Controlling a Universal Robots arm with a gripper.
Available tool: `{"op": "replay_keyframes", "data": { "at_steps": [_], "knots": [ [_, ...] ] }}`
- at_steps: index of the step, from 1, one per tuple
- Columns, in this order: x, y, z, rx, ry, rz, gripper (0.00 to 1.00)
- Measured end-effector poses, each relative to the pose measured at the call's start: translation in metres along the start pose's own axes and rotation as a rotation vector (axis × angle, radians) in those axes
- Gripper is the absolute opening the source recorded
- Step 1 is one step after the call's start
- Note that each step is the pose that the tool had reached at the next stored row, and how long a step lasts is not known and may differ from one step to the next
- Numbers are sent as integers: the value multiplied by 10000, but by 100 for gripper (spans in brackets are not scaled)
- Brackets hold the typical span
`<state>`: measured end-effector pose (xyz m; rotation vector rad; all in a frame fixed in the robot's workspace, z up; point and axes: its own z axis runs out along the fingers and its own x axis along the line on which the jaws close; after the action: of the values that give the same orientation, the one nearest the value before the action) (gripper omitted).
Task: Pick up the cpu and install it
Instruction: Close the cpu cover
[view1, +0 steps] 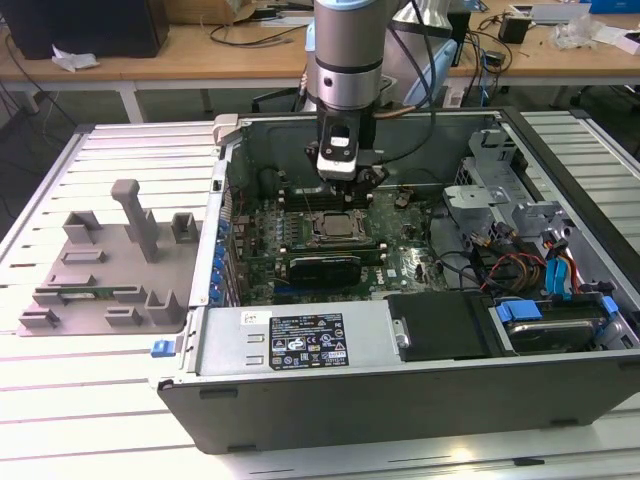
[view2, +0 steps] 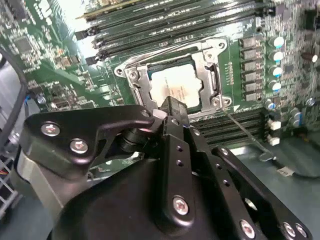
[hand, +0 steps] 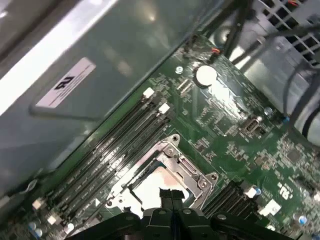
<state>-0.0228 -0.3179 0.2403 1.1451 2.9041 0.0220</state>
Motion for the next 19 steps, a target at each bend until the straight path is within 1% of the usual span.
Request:
{"op": "replay_keyframes", "data": {
  "at_steps": [4, 8, 9, 12, 13, 14, 15, 19],
  "knots": [
    [1, 0, 2, -1, 7, -713, 11],
    [0, 0, 4, -5, 17, -1574, 11],
    [0, 0, 5, -9, 24, -2016, 11],
    [1, 0, 7, -16, 38, -2975, 11],
    [0, -1, 8, -16, 40, -3155, 11],
    [1, 0, 11, -18, 44, -3482, 11],
    [1, 0, 12, -16, 44, -3710, 11],
    [1, -1, 18, -5, 46, -4555, 11]
  ]
}}
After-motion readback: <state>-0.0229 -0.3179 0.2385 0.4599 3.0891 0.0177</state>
